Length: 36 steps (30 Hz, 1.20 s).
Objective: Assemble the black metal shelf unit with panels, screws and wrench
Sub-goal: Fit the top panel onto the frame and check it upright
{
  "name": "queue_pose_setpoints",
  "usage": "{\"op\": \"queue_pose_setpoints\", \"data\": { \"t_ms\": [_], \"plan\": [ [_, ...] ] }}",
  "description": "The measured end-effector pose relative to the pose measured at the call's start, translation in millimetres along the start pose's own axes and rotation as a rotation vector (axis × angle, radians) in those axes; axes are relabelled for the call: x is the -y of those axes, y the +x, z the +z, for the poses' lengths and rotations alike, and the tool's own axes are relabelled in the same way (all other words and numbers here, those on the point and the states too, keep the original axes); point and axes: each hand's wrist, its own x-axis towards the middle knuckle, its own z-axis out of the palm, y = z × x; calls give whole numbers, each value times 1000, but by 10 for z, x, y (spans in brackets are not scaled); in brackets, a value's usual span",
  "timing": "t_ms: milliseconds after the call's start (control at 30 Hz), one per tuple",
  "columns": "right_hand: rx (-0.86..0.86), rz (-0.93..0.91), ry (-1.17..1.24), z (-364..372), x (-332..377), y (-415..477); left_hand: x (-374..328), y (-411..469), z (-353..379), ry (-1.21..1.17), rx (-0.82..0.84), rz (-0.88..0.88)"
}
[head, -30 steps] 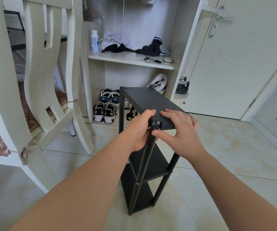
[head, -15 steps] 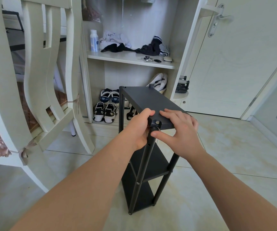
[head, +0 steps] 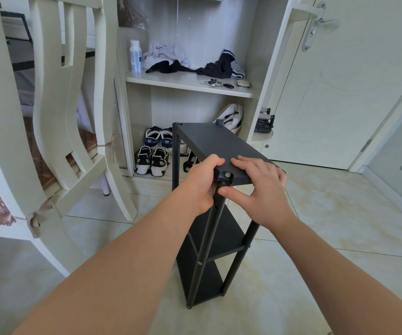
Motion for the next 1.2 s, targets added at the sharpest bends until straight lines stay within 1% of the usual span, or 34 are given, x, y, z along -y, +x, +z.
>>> {"op": "queue_pose_setpoints", "data": {
  "t_ms": [233, 367, 467, 533, 700, 900, 1067, 1200],
  "plan": [
    [4, 2, -5, 4, -10, -6, 8, 2, 14, 9, -11, 3],
    [2, 2, 2, 9, -20, -5, 26, -18, -5, 120, 20, 10],
    [8, -3, -7, 1, -28, -5, 41, -34, -14, 142, 57, -3],
    [3, -7, -12, 1, -23, -7, 37, -31, -13, 139, 60, -9],
    [-1, 1, -27, 12, -14, -10, 39, -17, 27, 122, -14, 8],
    [7, 5, -33, 37, 11, -12, 13, -10, 10, 125, -57, -3],
    [11, 14, -24, 29, 8, 2, -6, -25, -1, 73, -26, -10],
    [29, 46, -1, 73, 37, -51, 36, -50, -58, -11, 4, -14]
  ]
}}
